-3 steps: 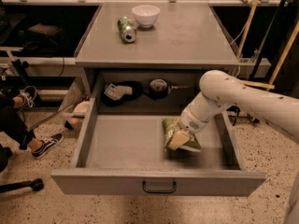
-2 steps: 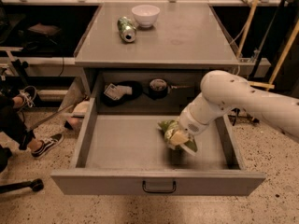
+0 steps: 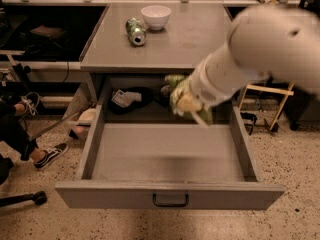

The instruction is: Pick green jalapeno chip bag from top drawer and place on counter

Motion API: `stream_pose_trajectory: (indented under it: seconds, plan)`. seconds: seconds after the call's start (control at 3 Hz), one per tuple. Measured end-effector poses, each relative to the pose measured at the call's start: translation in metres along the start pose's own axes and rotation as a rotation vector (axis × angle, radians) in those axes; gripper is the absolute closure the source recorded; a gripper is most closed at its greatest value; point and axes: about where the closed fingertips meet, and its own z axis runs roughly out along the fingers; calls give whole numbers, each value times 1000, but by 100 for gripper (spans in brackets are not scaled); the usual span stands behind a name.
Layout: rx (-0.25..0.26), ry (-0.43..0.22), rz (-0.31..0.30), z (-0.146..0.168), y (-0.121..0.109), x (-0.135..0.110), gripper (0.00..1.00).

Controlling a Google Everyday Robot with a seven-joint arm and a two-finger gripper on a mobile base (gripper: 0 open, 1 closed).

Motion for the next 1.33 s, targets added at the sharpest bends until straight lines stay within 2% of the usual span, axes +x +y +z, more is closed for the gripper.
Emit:
stream_pose_trajectory:
  seconds: [0.33,0.67,1.0,1.33]
  plan:
    - [133,25,-21,-75,-33,-68,100]
    - [153,16,-78,-90,-36,-113,100]
    - [159,34,-64,-87,-48,-108,100]
    - [193,94,-45,-63,-107,-96,100]
